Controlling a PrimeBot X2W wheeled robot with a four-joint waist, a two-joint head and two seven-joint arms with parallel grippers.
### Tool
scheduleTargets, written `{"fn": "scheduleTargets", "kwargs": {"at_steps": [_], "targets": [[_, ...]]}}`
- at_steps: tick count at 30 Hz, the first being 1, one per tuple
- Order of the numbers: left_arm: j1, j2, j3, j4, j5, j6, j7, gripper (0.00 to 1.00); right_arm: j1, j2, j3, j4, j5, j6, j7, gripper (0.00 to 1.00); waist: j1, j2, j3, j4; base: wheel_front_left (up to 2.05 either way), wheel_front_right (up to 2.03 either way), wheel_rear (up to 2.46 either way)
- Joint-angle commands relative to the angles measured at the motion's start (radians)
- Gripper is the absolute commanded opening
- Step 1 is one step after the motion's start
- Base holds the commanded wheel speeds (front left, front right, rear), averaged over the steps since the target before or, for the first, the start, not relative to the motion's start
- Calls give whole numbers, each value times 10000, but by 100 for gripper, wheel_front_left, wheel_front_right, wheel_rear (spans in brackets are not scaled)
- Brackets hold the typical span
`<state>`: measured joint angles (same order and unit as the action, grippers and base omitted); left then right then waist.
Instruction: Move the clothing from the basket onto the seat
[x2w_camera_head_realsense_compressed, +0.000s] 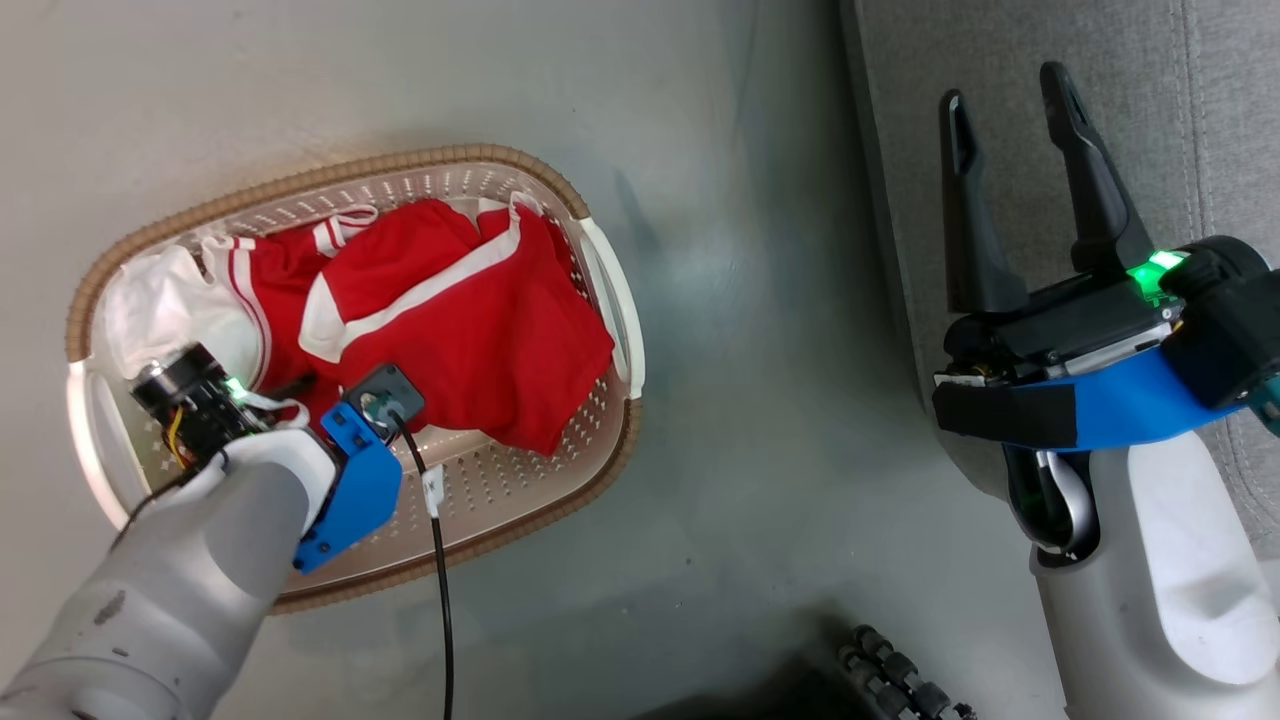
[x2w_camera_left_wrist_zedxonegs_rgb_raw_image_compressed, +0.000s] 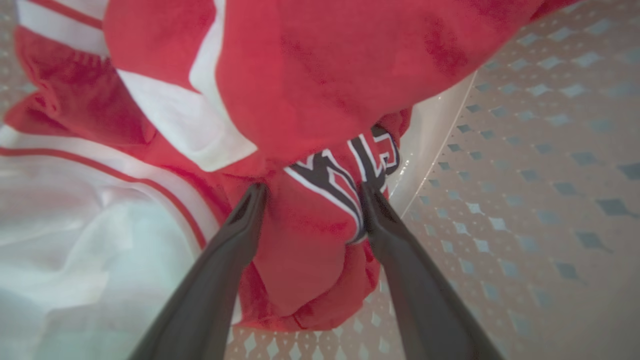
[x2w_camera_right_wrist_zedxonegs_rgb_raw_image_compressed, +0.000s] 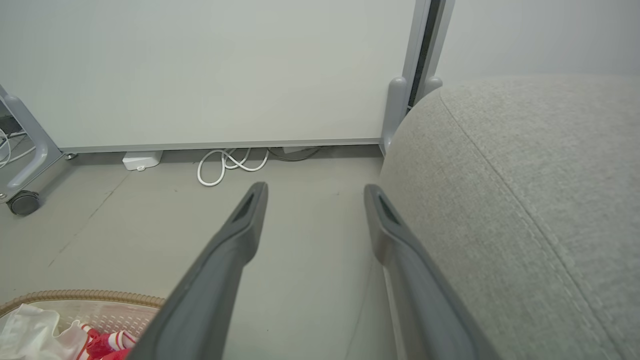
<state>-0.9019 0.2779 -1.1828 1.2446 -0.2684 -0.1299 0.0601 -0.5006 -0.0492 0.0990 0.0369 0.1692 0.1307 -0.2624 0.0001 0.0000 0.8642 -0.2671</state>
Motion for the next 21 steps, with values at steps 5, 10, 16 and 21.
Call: {"fn": "scheduleTargets", "kwargs": {"at_steps": [5,10,16,21], "targets": [[-595,273,-417,134,-254,-8,430,100,-193,-21,-39,-249,120,1,-39,100,-1,0,586,-183,0,0,0],[-887,237,-594,178,-438,-8,785,100,-294,-21,-69,-386,213,1,-39,100,-1,0,904,-267,0,0,0],[-983,37,-778,167,-545,-8,1023,0,-344,-22,-118,-399,296,1,-39,100,-1,0,967,-274,0,0,0],[-907,-206,-830,149,-663,-8,996,0,-306,-21,-129,-336,305,1,-39,100,-1,0,736,-243,0,0,0]]}}
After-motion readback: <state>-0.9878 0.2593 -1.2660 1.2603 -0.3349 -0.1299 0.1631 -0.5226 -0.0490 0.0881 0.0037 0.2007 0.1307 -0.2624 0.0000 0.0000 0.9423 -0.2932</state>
